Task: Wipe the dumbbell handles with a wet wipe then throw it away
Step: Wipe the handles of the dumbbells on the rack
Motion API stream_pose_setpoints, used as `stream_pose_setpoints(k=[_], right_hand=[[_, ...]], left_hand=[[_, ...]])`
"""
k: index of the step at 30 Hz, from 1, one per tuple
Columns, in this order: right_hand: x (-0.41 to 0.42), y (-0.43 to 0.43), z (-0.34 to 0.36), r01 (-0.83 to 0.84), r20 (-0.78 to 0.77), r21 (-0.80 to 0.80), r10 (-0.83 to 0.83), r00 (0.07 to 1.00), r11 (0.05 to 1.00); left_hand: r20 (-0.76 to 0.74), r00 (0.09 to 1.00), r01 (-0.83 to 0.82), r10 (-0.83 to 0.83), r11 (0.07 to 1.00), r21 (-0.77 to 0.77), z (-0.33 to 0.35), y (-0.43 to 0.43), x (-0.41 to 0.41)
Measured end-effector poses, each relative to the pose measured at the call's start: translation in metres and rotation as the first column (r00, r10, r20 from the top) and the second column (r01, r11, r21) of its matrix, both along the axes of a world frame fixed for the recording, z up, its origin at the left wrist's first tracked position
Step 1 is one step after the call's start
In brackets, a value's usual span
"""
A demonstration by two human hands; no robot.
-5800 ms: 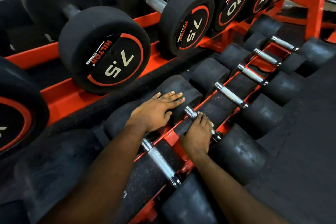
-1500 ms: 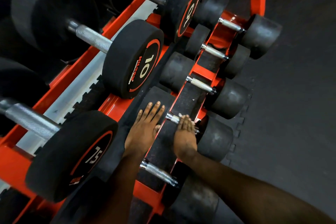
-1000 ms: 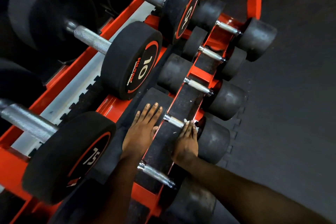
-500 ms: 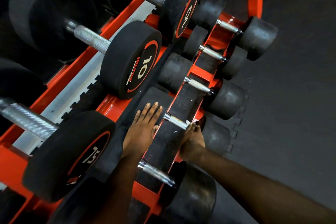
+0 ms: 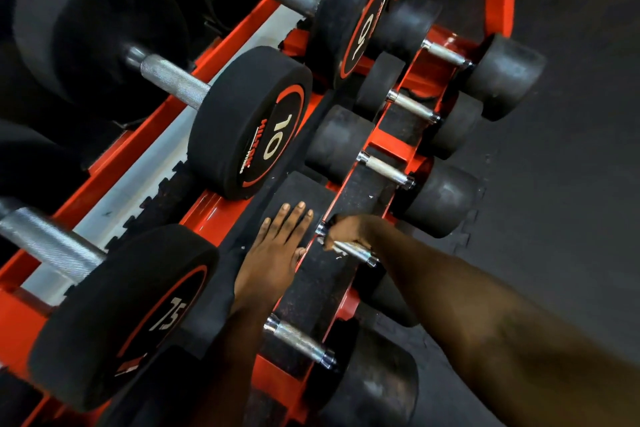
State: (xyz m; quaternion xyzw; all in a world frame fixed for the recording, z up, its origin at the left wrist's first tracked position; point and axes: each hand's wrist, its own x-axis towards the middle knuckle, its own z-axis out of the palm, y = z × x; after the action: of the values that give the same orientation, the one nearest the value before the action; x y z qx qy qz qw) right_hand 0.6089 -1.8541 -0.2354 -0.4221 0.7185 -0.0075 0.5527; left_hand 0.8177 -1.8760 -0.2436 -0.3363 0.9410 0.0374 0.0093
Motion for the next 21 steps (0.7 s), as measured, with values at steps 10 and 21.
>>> stream_pose_setpoints(k=[10, 21], right_hand=[[-0.006, 0.015, -0.014, -0.331, -0.238, 0.075, 0.339, 0.910, 0.941], [0.072, 0.062, -0.028, 0.028, -0.289, -0.526, -0.210, 0.934, 0.850]], left_hand=[[-0.004, 1.000, 0.001, -0.001, 1.000, -0.013, -0.001, 0.000, 0.000], [0.014, 1.000, -0.012, 0.012, 1.000, 0.006, -0.002, -0.004, -0.001]])
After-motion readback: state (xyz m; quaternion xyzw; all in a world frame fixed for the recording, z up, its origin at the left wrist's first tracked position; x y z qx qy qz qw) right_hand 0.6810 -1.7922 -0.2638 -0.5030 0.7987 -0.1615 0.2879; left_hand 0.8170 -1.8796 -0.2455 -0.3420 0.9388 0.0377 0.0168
